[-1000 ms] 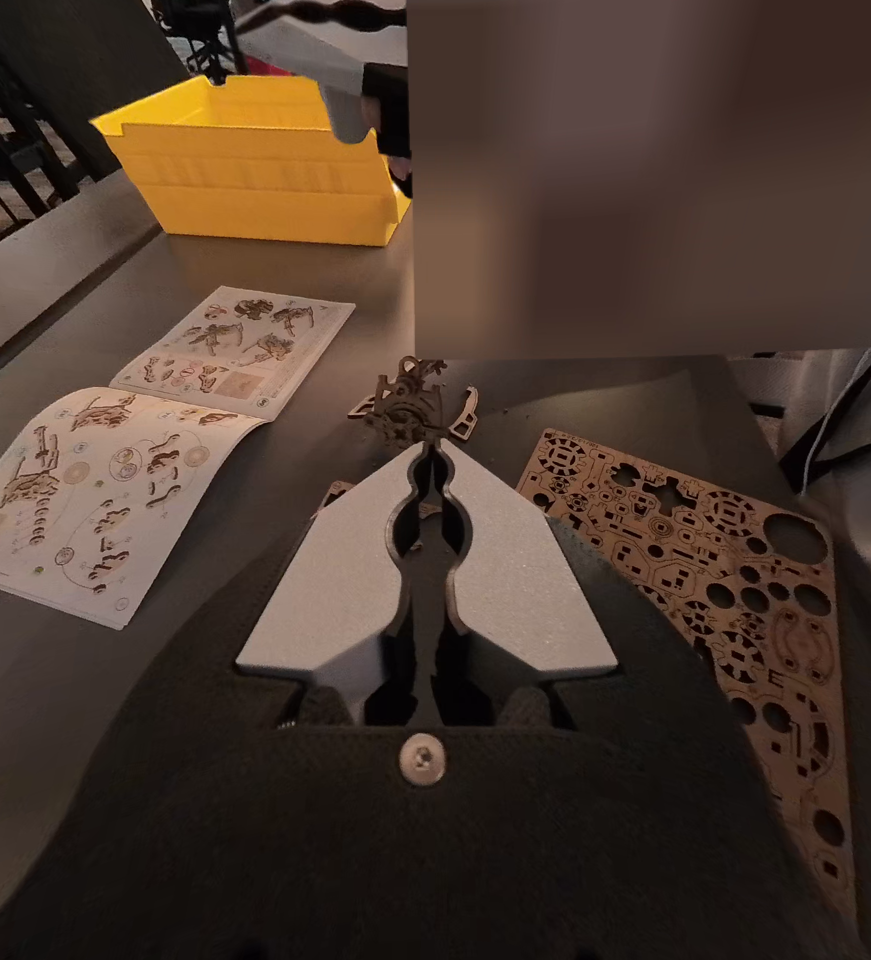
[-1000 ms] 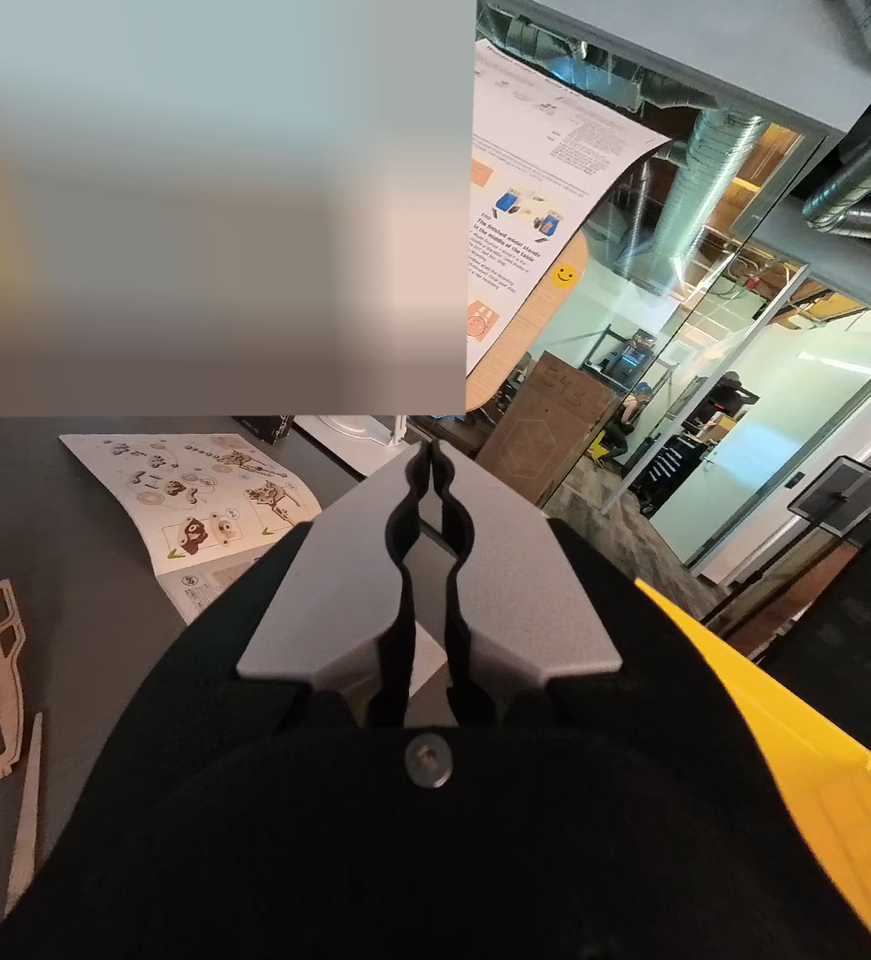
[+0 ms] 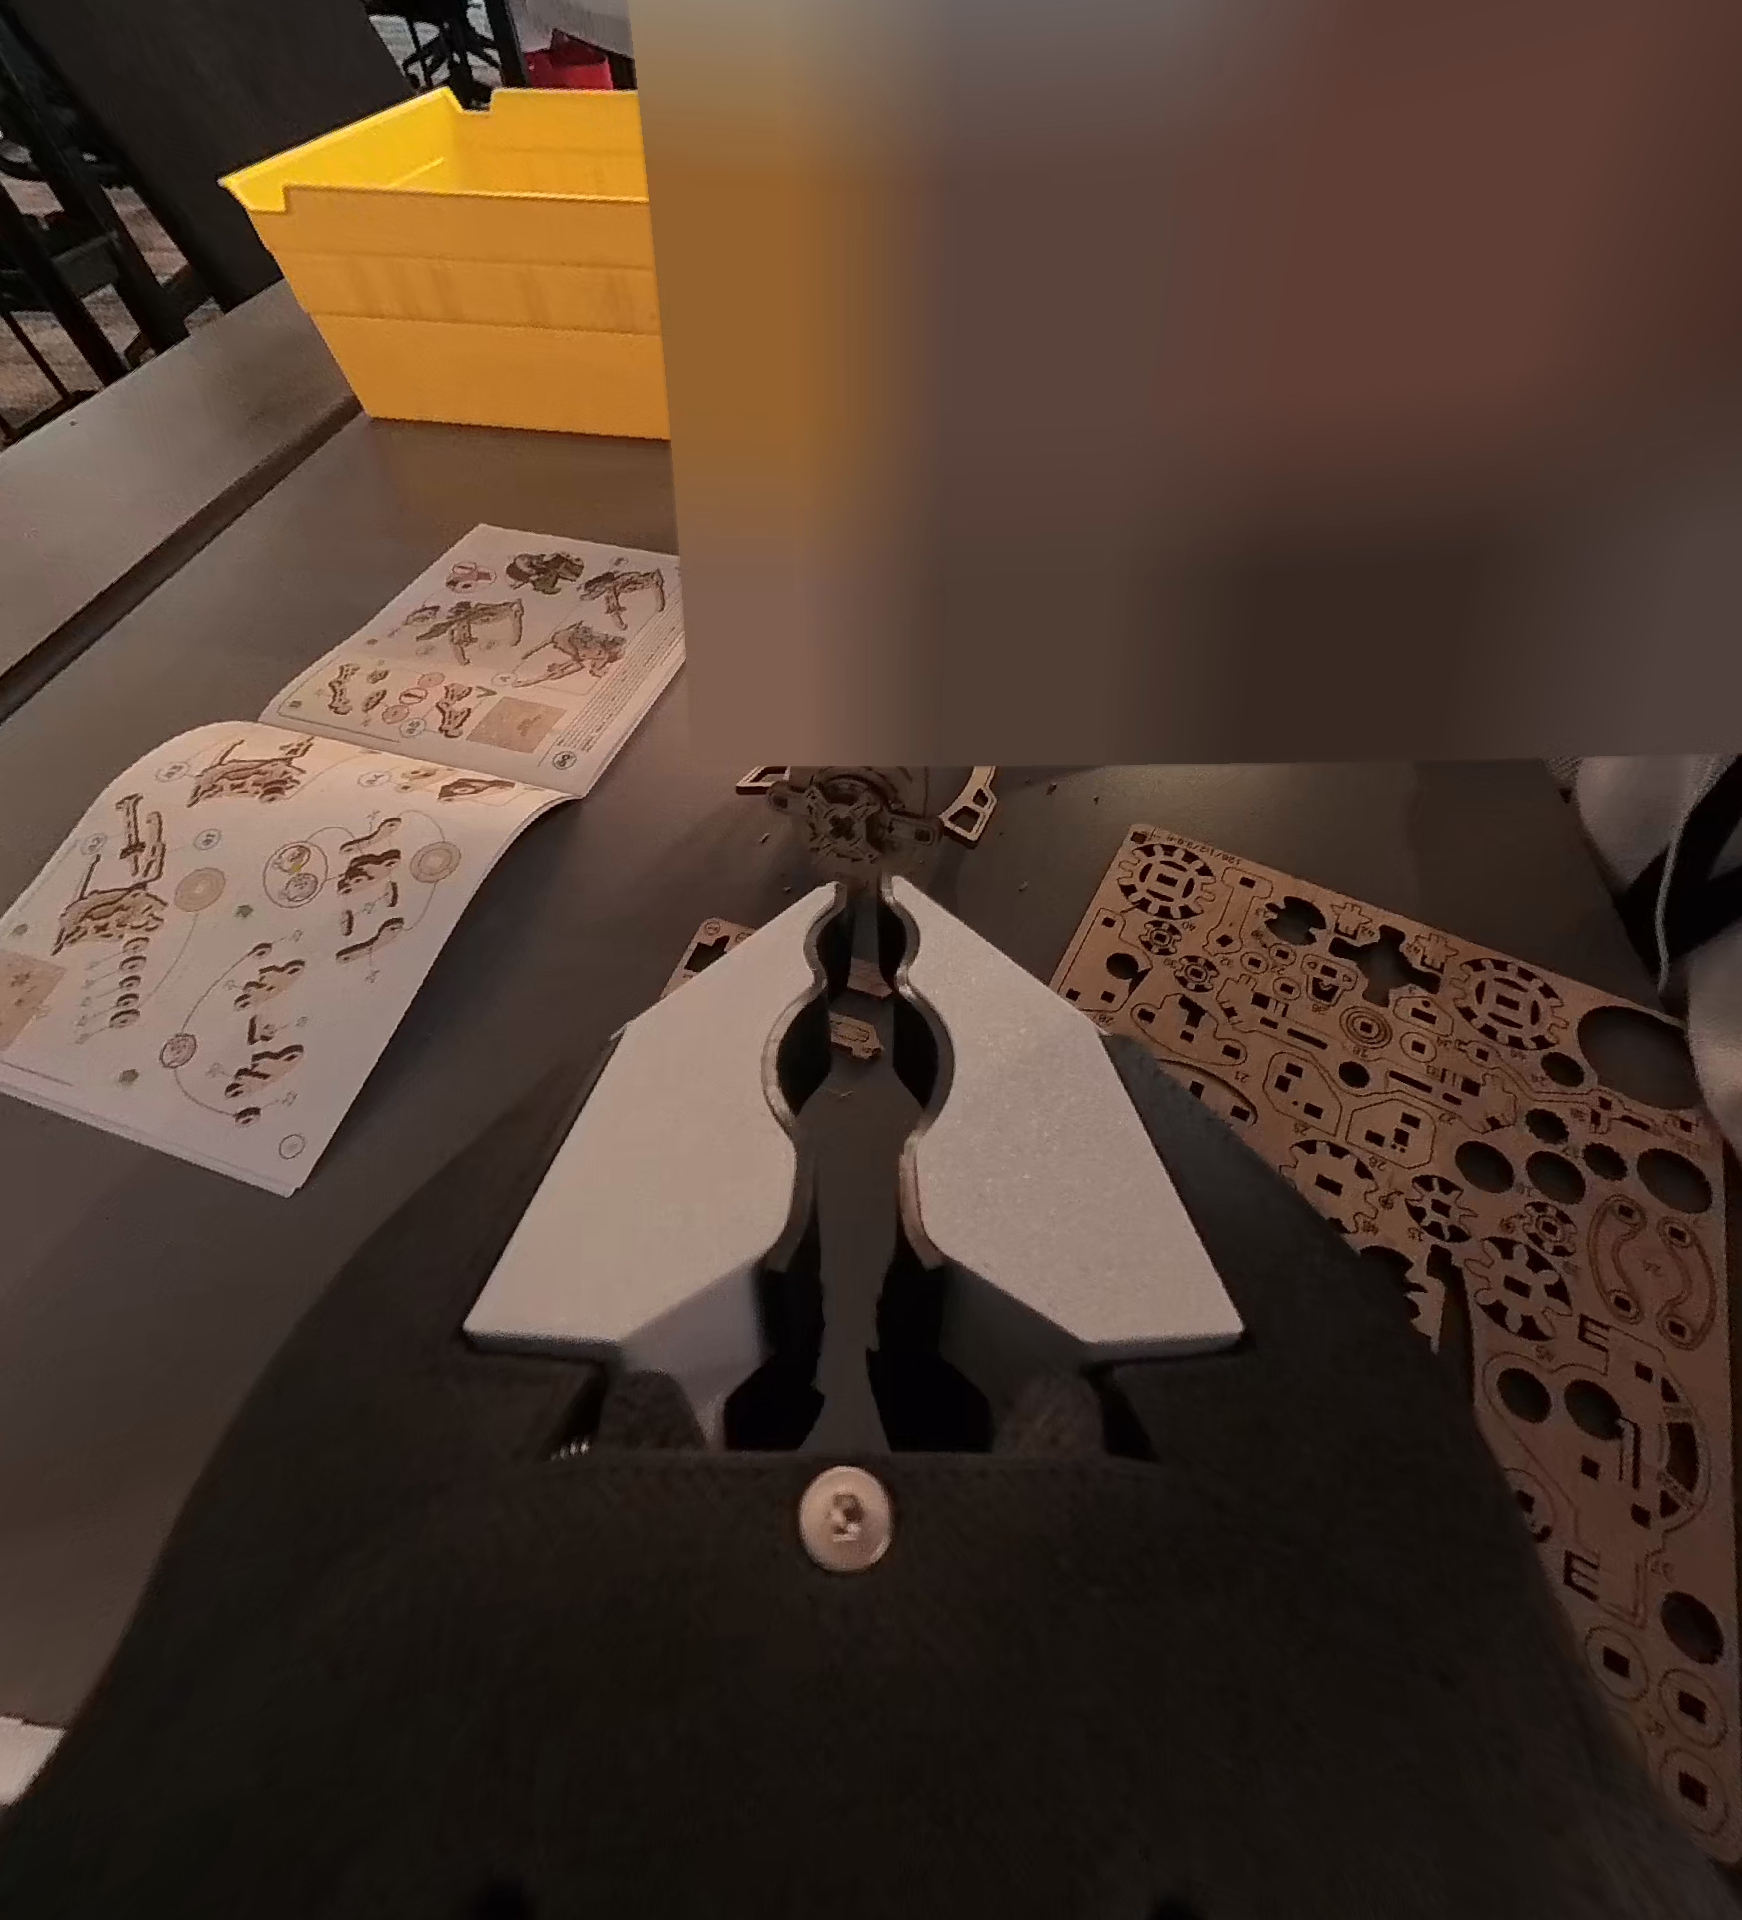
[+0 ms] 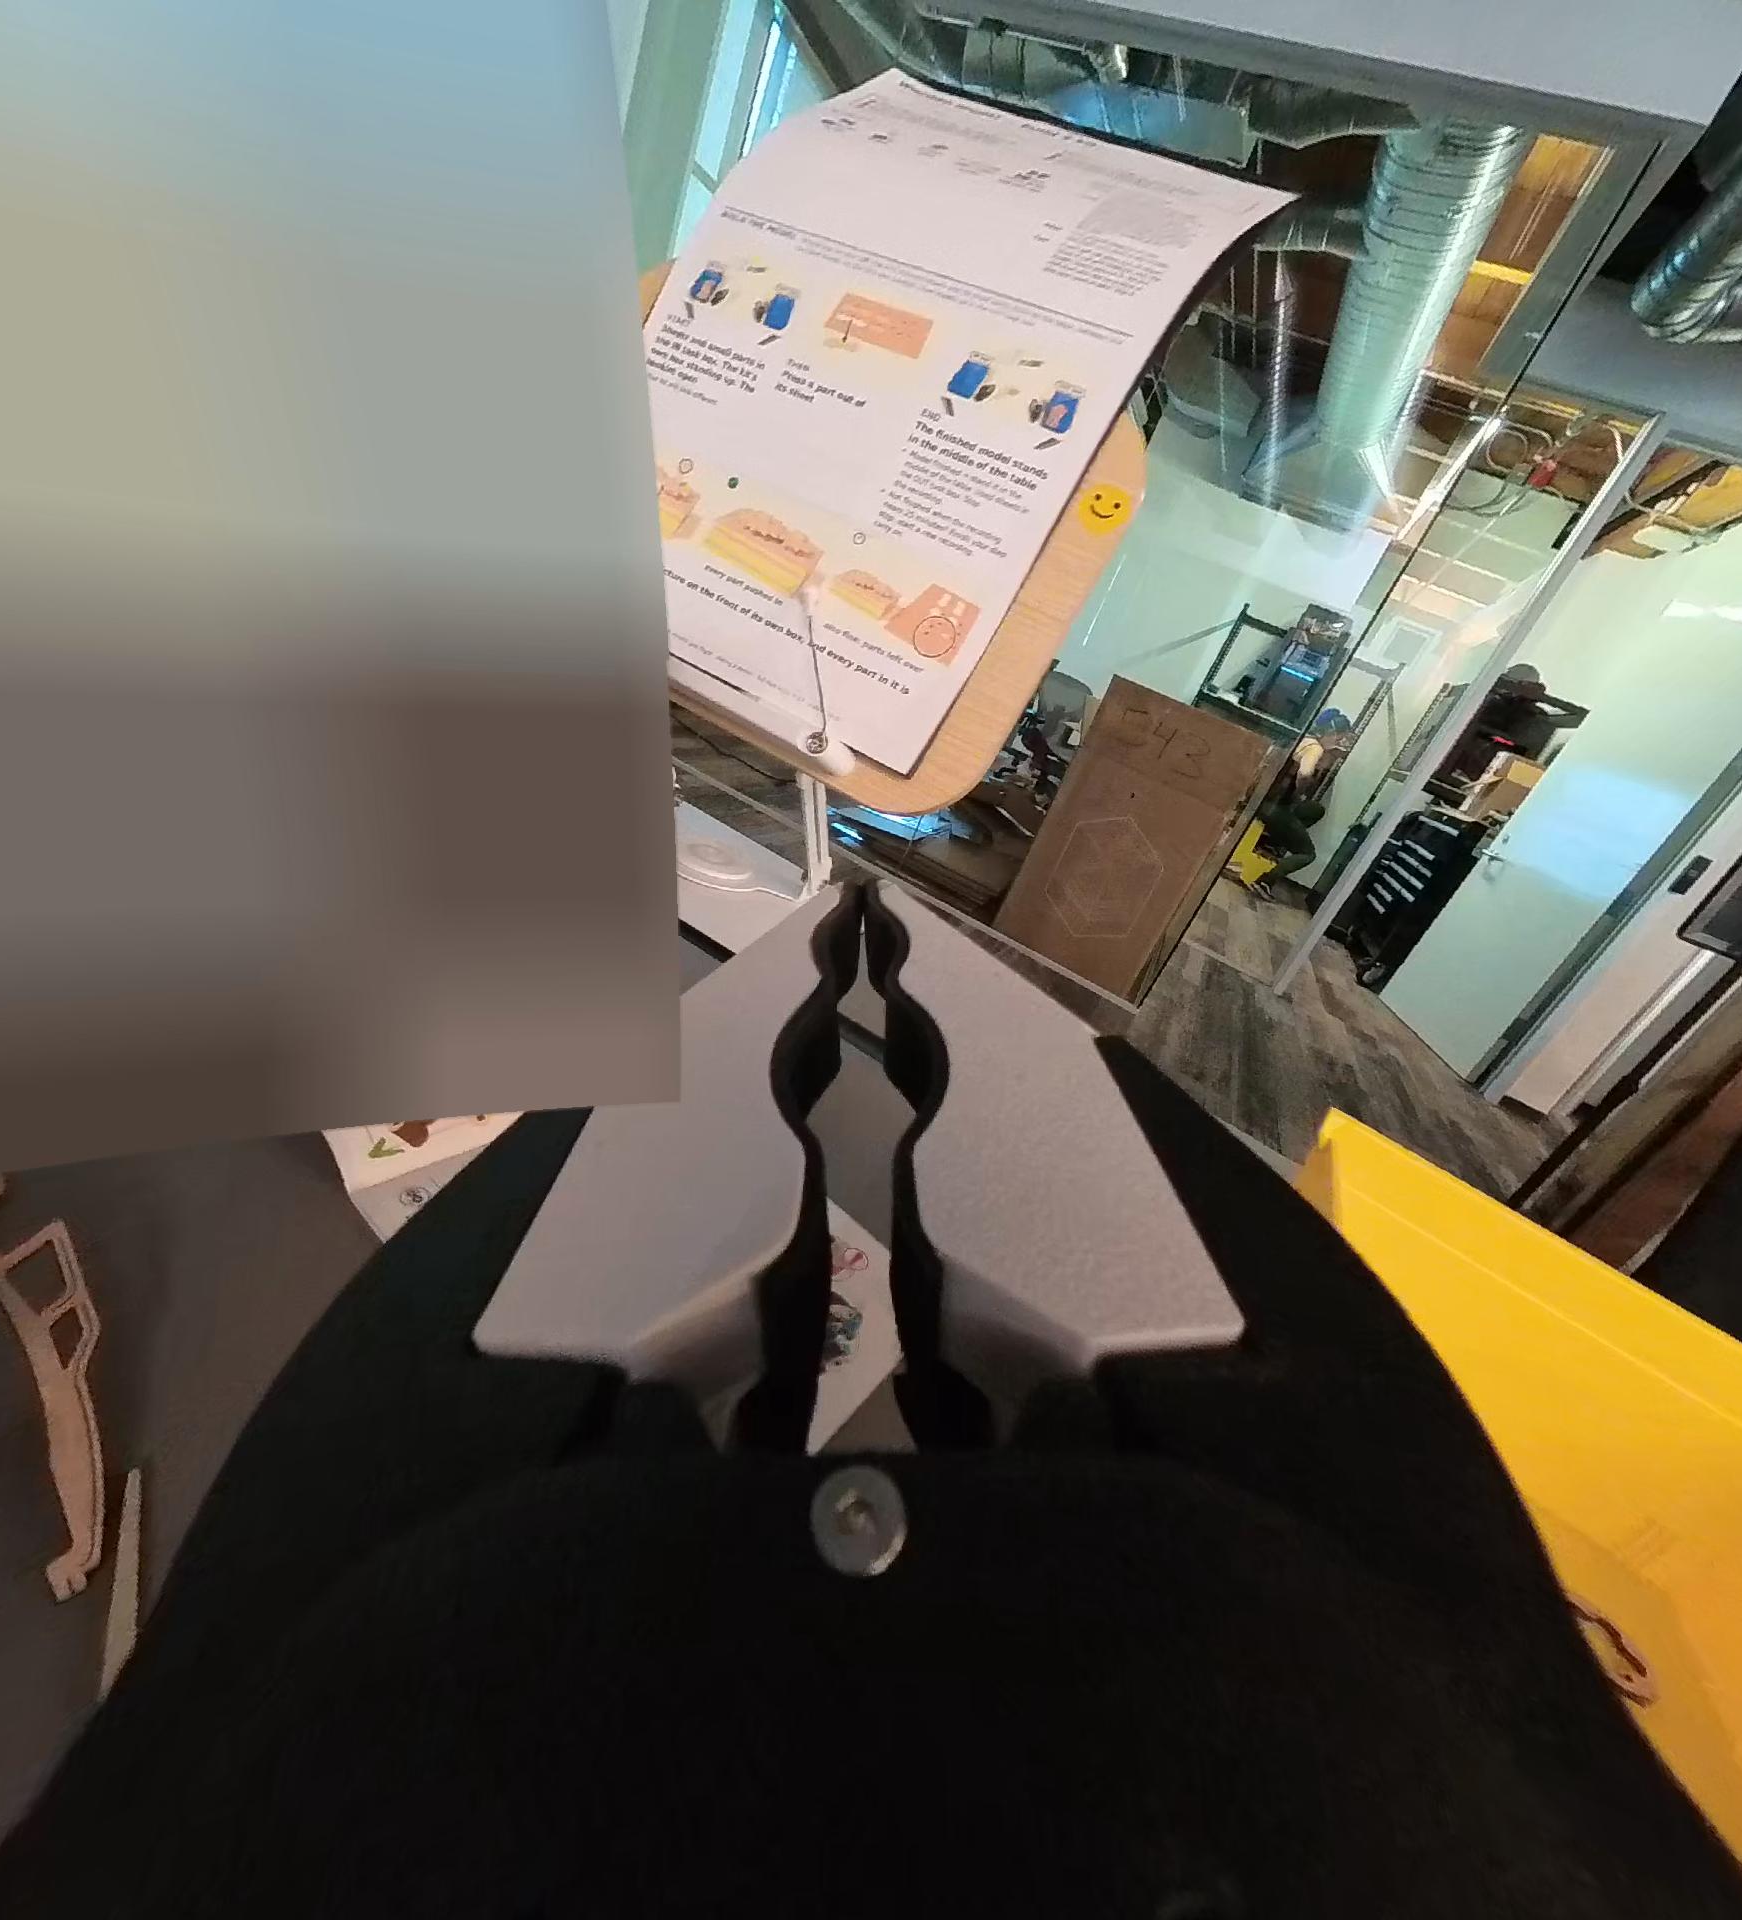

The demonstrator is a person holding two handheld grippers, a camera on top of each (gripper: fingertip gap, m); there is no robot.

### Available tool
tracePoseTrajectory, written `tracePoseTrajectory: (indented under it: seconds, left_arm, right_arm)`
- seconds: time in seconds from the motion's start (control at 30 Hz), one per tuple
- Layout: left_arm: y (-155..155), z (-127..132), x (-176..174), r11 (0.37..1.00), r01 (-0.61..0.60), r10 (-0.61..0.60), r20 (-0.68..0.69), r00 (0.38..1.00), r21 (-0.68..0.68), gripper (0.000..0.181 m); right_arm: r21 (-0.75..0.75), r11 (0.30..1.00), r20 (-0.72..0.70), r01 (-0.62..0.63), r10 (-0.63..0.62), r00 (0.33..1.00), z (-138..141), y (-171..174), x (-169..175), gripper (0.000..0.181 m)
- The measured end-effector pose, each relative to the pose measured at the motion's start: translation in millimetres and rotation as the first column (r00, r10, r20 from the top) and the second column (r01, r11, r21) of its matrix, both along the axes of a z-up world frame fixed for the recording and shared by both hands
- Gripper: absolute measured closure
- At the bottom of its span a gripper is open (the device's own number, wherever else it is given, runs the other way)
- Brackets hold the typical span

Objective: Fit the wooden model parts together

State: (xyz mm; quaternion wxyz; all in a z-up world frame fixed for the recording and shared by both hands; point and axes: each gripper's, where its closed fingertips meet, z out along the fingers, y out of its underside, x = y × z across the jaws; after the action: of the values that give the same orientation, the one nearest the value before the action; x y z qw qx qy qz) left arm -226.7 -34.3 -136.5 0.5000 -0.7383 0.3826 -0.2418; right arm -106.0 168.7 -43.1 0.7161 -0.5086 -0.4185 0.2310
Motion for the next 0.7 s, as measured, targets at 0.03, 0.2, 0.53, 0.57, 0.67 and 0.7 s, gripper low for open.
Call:
tracePoseTrajectory:
  seconds: [0.03, 0.2, 0.53, 0.57, 0.67, 0.7]
  left_arm:
    - [0, 0, 0, 1.0, -0.002, 0.002, -0.002, 1.0, -0.001, 0.178]
    - [0, 0, -2, 1.0, -0.006, 0.006, -0.001, 1.0, -0.002, 0.178]
    - [-2, -2, -1, 1.0, 0.001, -0.001, -0.023, 1.0, -0.013, 0.177]
    - [-2, -3, -1, 1.0, 0.003, -0.003, -0.021, 1.0, -0.016, 0.177]
    - [-1, -6, -1, 1.0, 0.001, -0.002, -0.032, 0.999, -0.025, 0.176]
    - [-1, -7, -2, 1.0, -0.002, 0.001, -0.04, 0.999, -0.025, 0.176]
  right_arm:
    - [0.001, 1.0, 0.007, -0.002, 0.002, 1.0, -1, 0, -1, 0.181]
    - [-0.003, 1.0, 0.039, -0.022, 0.022, 0.999, -7, -3, -6, 0.181]
    - [0.047, 0.996, 0.113, -0.07, 0.065, 0.991, -13, -16, -18, 0.181]
    - [0.062, 0.995, 0.124, -0.072, 0.064, 0.99, -13, -18, -19, 0.181]
    - [0.107, 0.991, 0.154, -0.075, 0.058, 0.986, -14, -23, -22, 0.181]
    - [0.117, 0.99, 0.161, -0.075, 0.056, 0.985, -14, -23, -22, 0.181]
